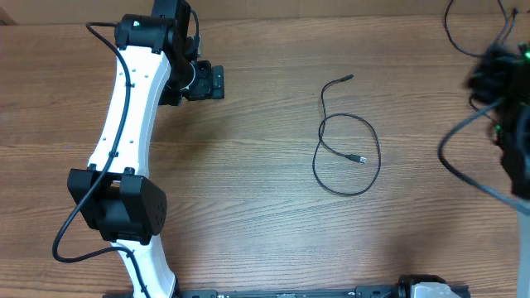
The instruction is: Untangle cables
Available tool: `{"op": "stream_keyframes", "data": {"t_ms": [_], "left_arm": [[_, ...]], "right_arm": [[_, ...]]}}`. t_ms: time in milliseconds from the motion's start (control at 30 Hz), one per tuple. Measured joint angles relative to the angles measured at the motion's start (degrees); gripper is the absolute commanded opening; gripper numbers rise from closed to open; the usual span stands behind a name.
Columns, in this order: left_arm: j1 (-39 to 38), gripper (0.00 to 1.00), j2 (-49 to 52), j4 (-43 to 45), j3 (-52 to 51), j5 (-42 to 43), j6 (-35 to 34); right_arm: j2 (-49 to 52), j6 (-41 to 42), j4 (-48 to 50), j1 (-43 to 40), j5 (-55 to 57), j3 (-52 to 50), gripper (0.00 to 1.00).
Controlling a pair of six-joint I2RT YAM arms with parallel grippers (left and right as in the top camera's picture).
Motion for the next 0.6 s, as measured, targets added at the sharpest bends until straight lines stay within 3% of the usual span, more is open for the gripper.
{"op": "stream_keyframes", "data": {"t_ms": [200, 533, 600], "left_arm": [[0.00, 0.94, 0.00, -1.36, 0.00, 0.31, 0.00], [0.00, 0.95, 0.00, -1.49, 0.00, 0.50, 0.00], [0.00, 0.94, 0.00, -1.53, 0.00, 0.48, 0.00]], "right_arm": [[10.36, 2.64, -0.13, 0.02, -16.00, -6.99, 0.79], [35.12, 2.69, 1.99, 0.04, -18.93, -17.92, 0.80], [39.54, 2.64, 3.63, 0.02, -19.06, -18.88, 0.72]]}}
